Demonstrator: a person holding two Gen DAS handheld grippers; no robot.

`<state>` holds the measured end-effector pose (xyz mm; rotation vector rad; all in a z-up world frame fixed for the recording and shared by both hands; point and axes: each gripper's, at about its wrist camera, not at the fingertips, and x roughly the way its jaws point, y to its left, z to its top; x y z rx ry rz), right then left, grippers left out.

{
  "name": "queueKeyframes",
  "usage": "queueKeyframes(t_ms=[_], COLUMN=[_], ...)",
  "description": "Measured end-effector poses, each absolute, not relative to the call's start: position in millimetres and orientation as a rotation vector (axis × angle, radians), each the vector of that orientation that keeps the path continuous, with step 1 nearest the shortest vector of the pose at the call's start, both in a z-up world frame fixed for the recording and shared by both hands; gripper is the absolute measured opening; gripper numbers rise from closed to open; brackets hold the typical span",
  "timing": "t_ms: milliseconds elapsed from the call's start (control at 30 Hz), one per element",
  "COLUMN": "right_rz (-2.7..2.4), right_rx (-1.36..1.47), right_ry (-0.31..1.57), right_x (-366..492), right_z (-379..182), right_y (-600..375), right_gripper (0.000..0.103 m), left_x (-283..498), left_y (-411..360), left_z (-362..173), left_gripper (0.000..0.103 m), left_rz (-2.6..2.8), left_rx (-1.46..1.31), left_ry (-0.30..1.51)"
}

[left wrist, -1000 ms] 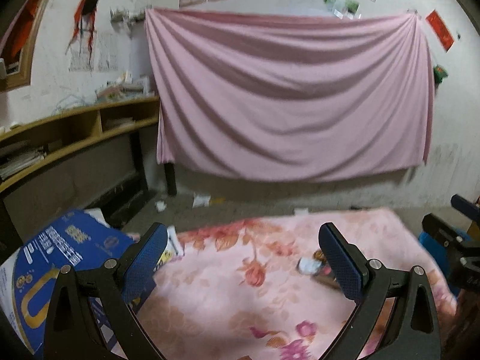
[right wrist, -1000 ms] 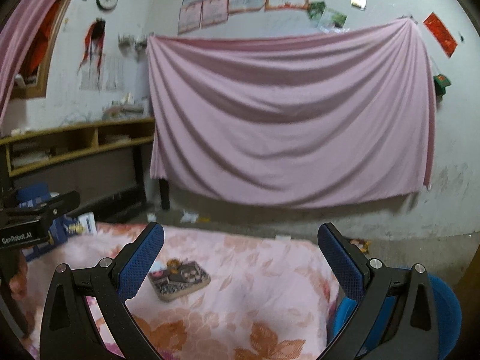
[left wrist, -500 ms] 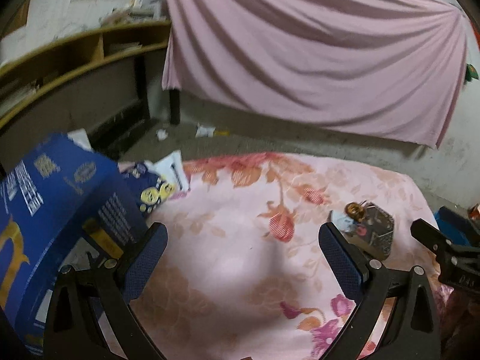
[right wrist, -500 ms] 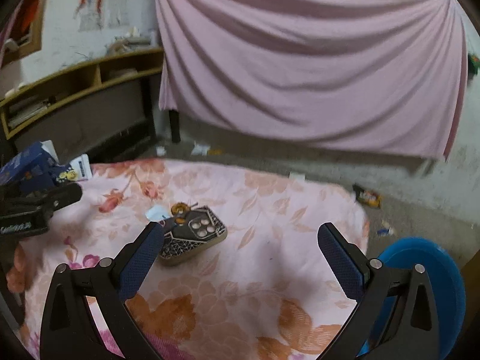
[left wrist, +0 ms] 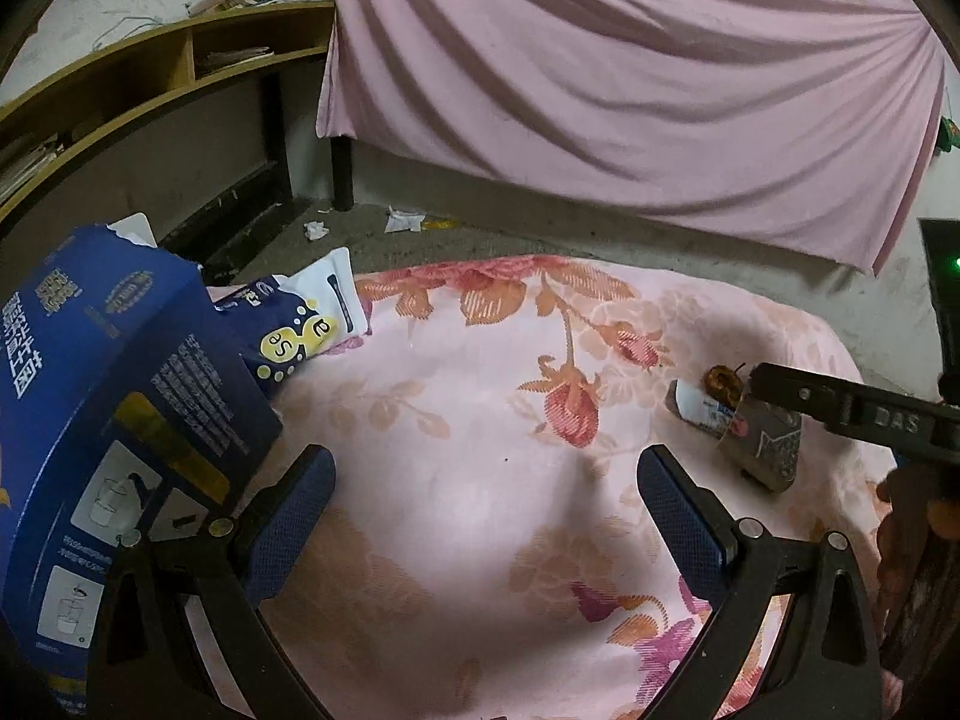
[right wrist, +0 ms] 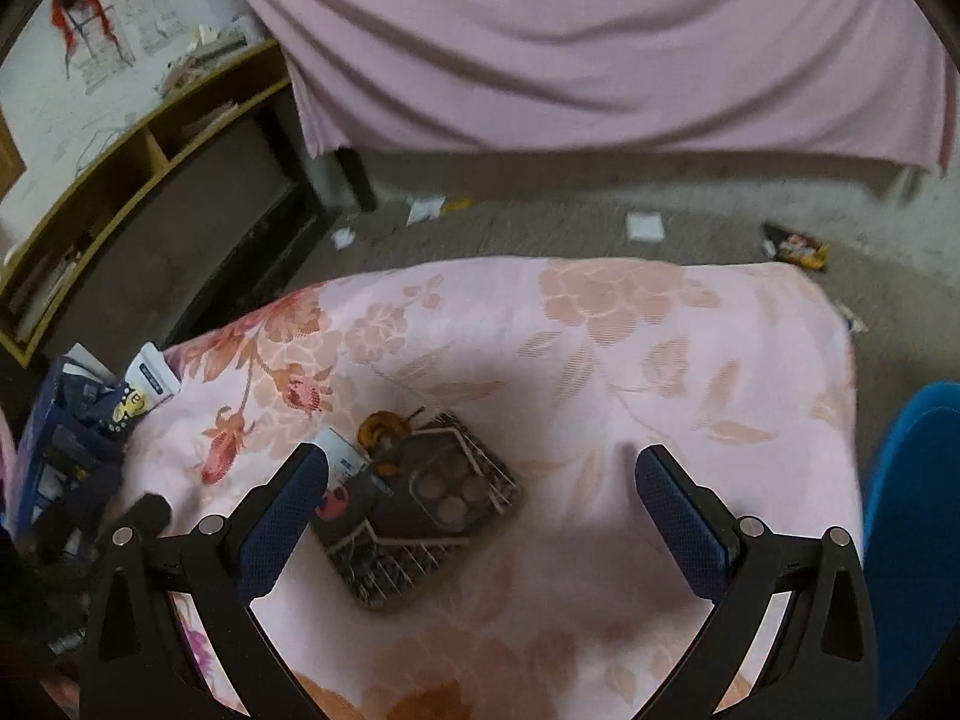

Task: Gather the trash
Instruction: 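Grasp the black patterned phone case with the right tool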

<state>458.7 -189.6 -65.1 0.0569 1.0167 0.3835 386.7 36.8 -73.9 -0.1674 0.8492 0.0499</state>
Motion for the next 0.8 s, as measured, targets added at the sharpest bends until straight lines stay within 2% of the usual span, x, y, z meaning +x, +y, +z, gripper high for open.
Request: queueKeyframes(t_ms=[433, 800], right_rz=[0.374, 0.461], right_rx=[-0.160, -0.153], right_ry=[1.140, 1.086], right_x=[469.8, 428.2], right_z=[-75.1, -68.9], right_y=[-173.3, -211.0], right_gripper=[0.103, 0.102], left_x=[388.2, 391.7], left_y=[37.4, 35.6], left_z=[-76.2, -77.8], left_gripper=[0.099, 0.099], left_rz=[0.039, 0.009], left_rx=[-0.175, -0.177], left_ry=[0.856, 0.862])
